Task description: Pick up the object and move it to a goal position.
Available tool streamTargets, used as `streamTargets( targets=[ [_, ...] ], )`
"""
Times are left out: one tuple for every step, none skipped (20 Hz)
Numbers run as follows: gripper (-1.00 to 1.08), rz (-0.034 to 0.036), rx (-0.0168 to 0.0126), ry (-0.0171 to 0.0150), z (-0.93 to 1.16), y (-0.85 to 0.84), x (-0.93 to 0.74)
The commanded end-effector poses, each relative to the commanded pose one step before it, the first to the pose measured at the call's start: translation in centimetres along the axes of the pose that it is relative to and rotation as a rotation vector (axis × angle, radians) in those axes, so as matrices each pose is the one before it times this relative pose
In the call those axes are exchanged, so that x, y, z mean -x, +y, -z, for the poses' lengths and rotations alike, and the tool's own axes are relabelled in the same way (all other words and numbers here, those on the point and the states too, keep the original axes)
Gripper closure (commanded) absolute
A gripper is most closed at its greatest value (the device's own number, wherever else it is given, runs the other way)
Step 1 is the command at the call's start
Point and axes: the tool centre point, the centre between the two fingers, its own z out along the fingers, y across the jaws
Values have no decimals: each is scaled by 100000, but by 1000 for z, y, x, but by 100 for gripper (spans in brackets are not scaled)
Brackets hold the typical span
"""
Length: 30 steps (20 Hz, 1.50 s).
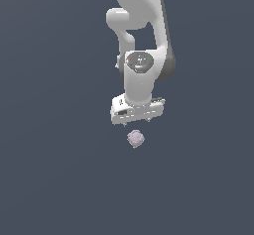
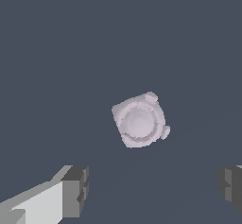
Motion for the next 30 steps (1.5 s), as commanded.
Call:
streamTargets(
  targets=[
    [-92, 6233, 570, -88, -856, 94, -411],
    [-92, 2837, 243, -28, -386, 50, -185],
    [-92, 2947, 241, -31, -404, 53, -188],
    [-92, 2818, 220, -30, -388, 53, -176],
    [-92, 2656, 198, -28, -368, 52, -162],
    [-92, 2494, 178, -26, -347, 50, -149],
    [-92, 2333, 159, -24, -326, 47, -136],
    [-92, 2170, 142, -21, -305, 46, -124],
    [-92, 2009, 127, -19, -284, 43, -113],
    [-92, 1848, 113, -16, -262, 40, -102],
    [-92, 1686, 99, -14, -240, 37, -91],
    [-92, 1526, 87, -12, -217, 33, -82],
    [-92, 1363, 76, -10, -195, 31, -72],
    [-92, 1202, 65, -8, -172, 28, -62],
    [-92, 1043, 55, -7, -150, 23, -54],
    [-92, 883, 46, -5, -127, 19, -45],
    [-92, 720, 37, -4, -104, 17, -36],
    [-92, 560, 28, -3, -81, 13, -28],
    [-92, 402, 20, -2, -58, 8, -21],
    [-92, 239, 12, -1, -35, 6, -12],
    [-92, 69, 3, 0, -12, 8, 0],
    [-92, -507, -56, -46, 41, -25, 38],
    [-92, 0, 0, 0, -41, 2, 2],
    [-92, 0, 0, 0, -123, 7, 5],
    [-92, 0, 0, 0, -204, 11, 9],
    [-92, 68, 7, 5, -279, -25, -8],
    [-92, 0, 0, 0, -365, 18, 19],
    [-92, 97, 9, 7, -436, -34, -6],
    [-92, 69, 6, 5, -515, -15, 9],
    [-92, 69, 6, 5, -590, -13, 14]
  ],
)
